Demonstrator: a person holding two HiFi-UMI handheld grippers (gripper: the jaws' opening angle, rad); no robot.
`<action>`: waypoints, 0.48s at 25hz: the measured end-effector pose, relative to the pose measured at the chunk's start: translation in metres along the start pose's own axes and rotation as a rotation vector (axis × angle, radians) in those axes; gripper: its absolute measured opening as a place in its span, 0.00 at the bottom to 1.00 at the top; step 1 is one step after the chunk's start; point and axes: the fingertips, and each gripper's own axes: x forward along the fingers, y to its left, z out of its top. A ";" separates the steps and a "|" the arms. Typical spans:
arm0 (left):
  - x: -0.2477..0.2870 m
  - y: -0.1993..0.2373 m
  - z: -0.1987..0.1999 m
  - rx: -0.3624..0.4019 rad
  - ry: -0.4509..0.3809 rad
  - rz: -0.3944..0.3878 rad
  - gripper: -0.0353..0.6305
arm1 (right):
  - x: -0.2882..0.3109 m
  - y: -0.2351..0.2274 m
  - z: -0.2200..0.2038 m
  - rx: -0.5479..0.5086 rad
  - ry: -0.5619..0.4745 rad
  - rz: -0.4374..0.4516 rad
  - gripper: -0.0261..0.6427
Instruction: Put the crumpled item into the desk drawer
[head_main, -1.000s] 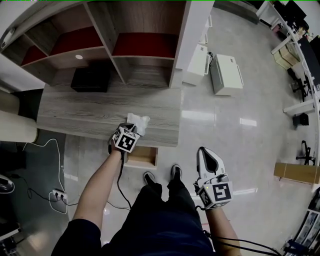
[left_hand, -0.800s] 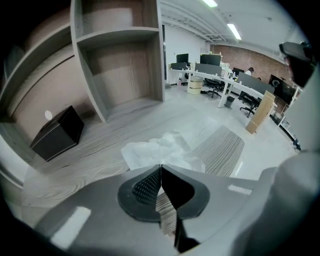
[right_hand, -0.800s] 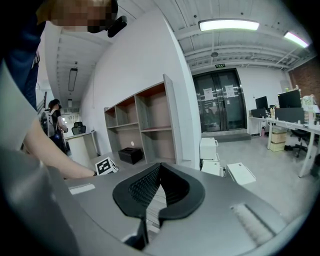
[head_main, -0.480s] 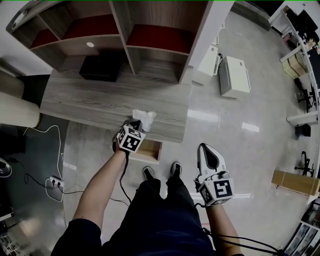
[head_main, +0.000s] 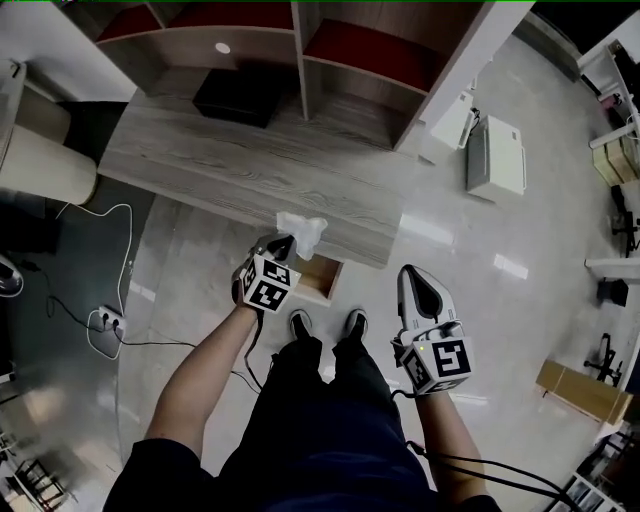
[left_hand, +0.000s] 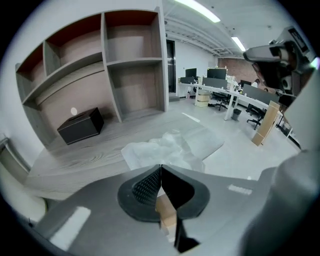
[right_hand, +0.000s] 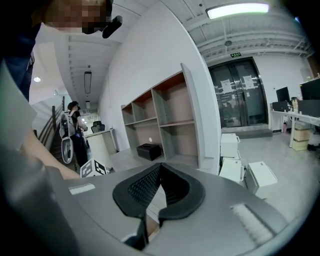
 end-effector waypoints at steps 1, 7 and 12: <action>-0.004 -0.001 -0.003 0.002 -0.004 0.006 0.06 | 0.003 0.003 0.000 -0.004 0.003 0.012 0.05; -0.019 -0.010 -0.028 0.014 -0.003 0.039 0.06 | 0.011 0.020 -0.004 -0.024 0.028 0.072 0.05; -0.024 -0.023 -0.049 0.002 0.007 0.039 0.06 | 0.010 0.030 -0.010 -0.034 0.044 0.100 0.05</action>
